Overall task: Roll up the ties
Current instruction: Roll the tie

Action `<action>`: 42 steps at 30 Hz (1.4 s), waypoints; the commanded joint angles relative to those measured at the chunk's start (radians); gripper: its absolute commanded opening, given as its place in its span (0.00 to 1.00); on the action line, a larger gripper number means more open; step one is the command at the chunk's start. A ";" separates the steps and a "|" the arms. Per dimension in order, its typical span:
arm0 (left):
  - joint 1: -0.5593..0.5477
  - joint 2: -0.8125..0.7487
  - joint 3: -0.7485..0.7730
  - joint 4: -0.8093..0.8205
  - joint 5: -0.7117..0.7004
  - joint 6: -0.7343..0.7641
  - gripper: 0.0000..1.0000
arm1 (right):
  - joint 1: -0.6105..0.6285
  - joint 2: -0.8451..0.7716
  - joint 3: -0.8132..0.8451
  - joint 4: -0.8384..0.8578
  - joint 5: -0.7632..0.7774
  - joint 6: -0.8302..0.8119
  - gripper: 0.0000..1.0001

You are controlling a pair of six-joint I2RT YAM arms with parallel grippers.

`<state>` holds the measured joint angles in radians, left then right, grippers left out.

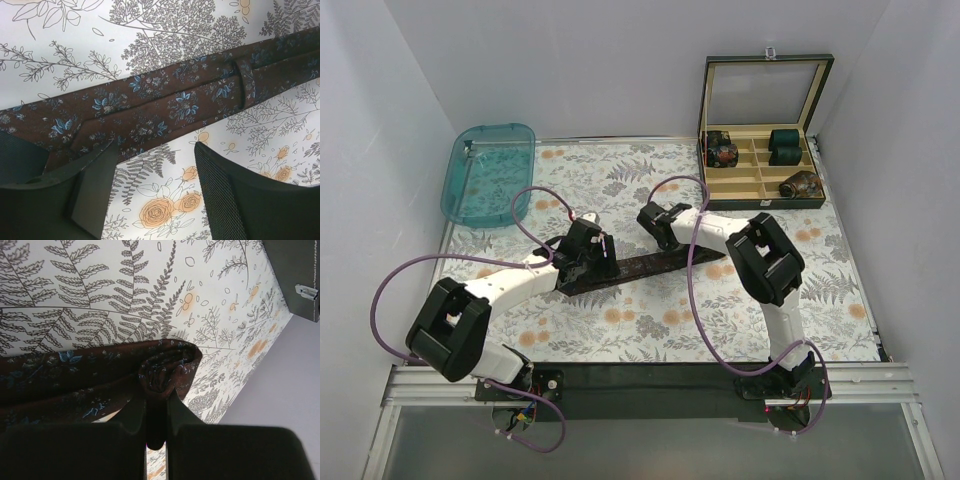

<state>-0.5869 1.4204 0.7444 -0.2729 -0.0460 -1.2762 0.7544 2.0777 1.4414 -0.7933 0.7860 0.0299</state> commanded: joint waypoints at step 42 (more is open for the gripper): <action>0.004 0.043 0.176 -0.035 0.144 -0.095 0.63 | -0.072 -0.215 0.073 0.042 -0.616 0.100 0.63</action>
<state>-0.5846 1.4464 0.8486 -0.3069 0.0311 -1.3373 0.6987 1.9419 1.4605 -0.7788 0.2409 0.1108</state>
